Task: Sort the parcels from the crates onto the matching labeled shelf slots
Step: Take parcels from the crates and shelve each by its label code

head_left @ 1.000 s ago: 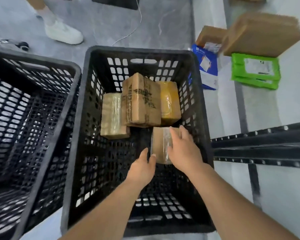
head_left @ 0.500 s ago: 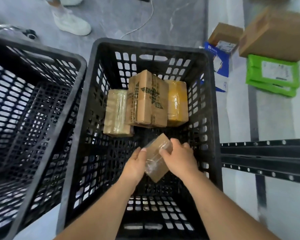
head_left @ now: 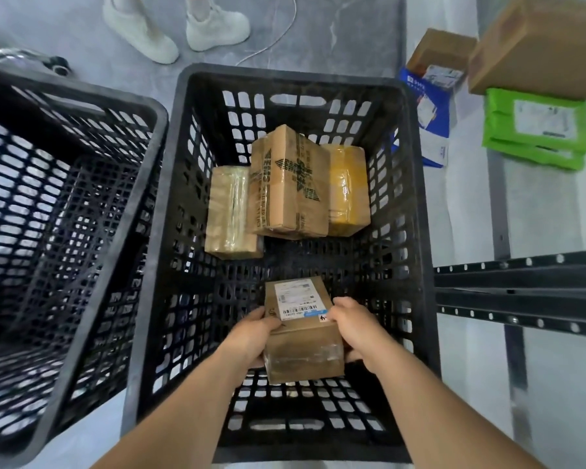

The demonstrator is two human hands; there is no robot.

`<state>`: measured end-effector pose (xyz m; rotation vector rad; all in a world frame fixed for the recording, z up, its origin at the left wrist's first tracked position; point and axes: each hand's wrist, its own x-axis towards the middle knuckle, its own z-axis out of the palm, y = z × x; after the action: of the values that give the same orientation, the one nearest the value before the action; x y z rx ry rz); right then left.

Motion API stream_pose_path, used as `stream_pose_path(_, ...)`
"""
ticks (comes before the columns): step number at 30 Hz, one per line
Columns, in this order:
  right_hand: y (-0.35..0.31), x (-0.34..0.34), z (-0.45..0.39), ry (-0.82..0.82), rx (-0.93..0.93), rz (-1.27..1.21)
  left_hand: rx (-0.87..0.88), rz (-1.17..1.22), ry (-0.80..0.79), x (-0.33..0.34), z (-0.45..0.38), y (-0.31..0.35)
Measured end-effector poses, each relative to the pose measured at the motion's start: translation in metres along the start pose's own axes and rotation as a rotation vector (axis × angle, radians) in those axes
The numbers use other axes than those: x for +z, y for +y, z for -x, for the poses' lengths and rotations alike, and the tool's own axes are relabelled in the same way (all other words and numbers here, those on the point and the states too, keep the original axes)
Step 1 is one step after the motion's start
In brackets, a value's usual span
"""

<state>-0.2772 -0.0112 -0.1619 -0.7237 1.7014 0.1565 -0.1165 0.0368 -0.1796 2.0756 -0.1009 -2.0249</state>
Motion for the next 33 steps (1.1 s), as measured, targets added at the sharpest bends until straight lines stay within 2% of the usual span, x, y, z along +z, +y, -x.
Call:
stream_pose_path(8, 0.003, 0.000, 0.024, -0.053, -0.047, -0.074, 0.054, -0.011, -0.007, -0.009, 0.024, 0.000)
stream_pose_path(11, 0.002, 0.001, 0.031, -0.057, -0.008, -0.109, 0.105, -0.023, 0.013, -0.015, 0.033, 0.000)
stream_pose_path(15, -0.001, 0.009, 0.026, -0.038, 0.013, -0.108, 0.196, -0.165, 0.040, -0.018, 0.031, 0.006)
stream_pose_path(23, 0.013, 0.019, 0.023, 0.148, -0.084, 0.052, 0.317, -0.300, 0.016, -0.016, 0.014, 0.004)
stream_pose_path(25, 0.012, 0.019, 0.024, 0.155, -0.122, 0.004, 0.333, -0.357, 0.085, -0.015, 0.010, 0.006)
stream_pose_path(29, 0.007, 0.021, 0.015, 0.087, -0.202, -0.079, 0.292, -0.422, 0.434, -0.023, 0.004, 0.013)
stream_pose_path(31, 0.006, 0.023, 0.007, 0.079, -0.242, 0.018, 0.315, -0.522, 0.568, -0.030, 0.001, 0.016)
stream_pose_path(33, 0.004, 0.027, 0.002, 0.082, -0.249, 0.152, 0.347, -0.591, 0.556, -0.035, -0.005, 0.015)
